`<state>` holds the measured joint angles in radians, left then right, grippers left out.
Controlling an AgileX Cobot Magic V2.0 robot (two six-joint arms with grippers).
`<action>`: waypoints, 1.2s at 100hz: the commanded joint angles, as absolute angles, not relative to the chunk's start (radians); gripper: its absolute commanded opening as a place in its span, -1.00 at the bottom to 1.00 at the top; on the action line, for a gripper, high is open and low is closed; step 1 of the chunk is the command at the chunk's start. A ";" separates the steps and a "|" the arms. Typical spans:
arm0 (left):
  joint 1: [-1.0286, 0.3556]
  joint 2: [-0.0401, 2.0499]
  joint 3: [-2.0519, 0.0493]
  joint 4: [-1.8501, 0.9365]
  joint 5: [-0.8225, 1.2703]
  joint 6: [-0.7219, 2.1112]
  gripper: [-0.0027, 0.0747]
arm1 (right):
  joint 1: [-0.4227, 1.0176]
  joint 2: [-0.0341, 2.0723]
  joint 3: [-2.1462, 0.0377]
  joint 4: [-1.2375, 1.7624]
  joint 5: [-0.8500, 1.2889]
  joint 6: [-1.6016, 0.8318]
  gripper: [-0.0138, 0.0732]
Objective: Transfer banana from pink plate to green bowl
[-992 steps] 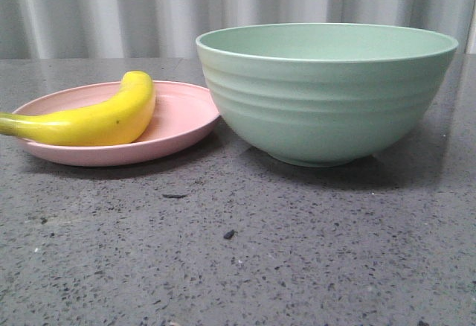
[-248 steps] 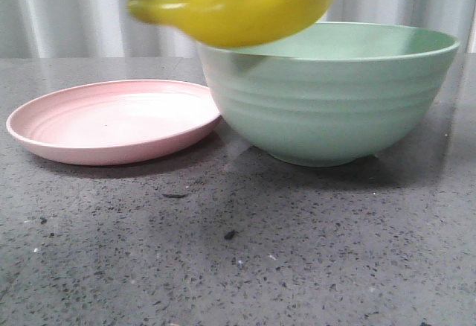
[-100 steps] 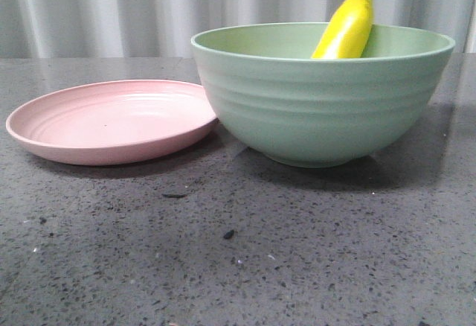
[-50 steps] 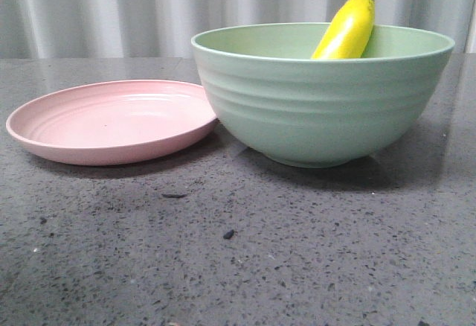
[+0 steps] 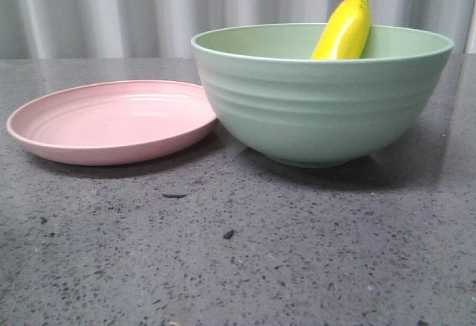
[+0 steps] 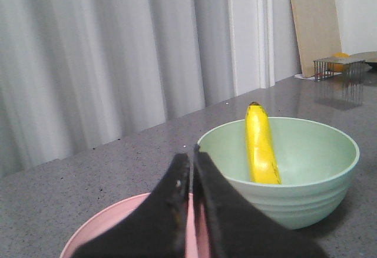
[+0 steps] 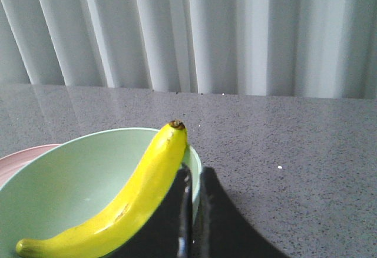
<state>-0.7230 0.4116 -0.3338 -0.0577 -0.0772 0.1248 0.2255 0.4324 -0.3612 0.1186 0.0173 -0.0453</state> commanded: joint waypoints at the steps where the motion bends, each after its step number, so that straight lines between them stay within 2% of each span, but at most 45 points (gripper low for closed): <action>1: -0.720 0.395 -0.324 -0.071 -0.209 0.116 -0.98 | 0.223 0.381 -0.329 0.108 -0.134 -0.052 -0.83; 31: -0.720 0.386 -0.305 -0.071 -0.223 0.116 -0.98 | 0.223 0.330 -0.230 0.108 -0.197 -0.052 -0.83; 91: -0.717 0.386 -0.274 -0.071 -0.231 0.116 -0.98 | 0.223 0.330 -0.225 0.108 -0.194 -0.052 -0.83; 104: -0.662 0.331 -0.204 -0.071 -0.218 0.116 -0.98 | 0.223 0.330 -0.225 0.108 -0.194 -0.052 -0.83; 120: -0.494 0.219 -0.110 -0.071 -0.218 0.116 -0.98 | 0.223 0.330 -0.225 0.108 -0.194 -0.052 -0.83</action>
